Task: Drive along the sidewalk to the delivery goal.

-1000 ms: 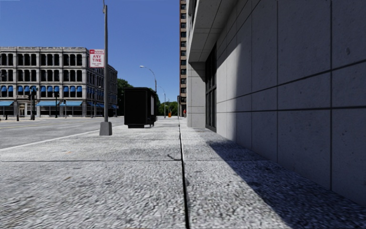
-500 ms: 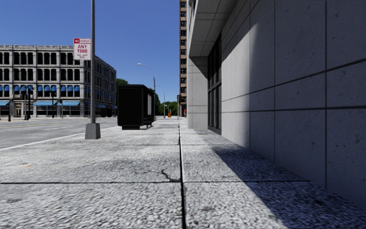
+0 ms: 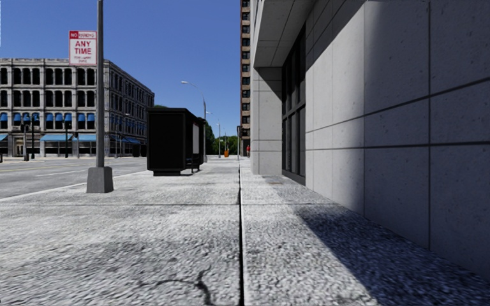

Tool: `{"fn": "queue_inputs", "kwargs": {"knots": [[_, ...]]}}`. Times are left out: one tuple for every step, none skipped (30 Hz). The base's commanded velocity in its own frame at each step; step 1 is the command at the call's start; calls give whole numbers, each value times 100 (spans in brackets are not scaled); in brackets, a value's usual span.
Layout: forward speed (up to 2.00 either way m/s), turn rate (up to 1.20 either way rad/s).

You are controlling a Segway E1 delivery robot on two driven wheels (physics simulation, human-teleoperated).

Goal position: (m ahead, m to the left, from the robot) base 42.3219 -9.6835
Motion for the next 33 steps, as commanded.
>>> {"fn": "queue_inputs", "kwargs": {"knots": [[200, 0], [200, 0], [200, 0], [200, 0], [200, 0], [200, 0], [200, 0], [200, 0], [200, 0], [200, 62], [200, 55], [200, 11], [200, 1], [200, 0], [200, 0], [200, 0], [200, 0], [200, 0], [200, 0], [200, 0], [200, 0], [200, 0], [200, 0], [200, 0], [200, 0], [200, 0], [200, 0], [200, 0], [200, 0], [200, 0], [200, 0], [200, 0], [200, 39]]}}
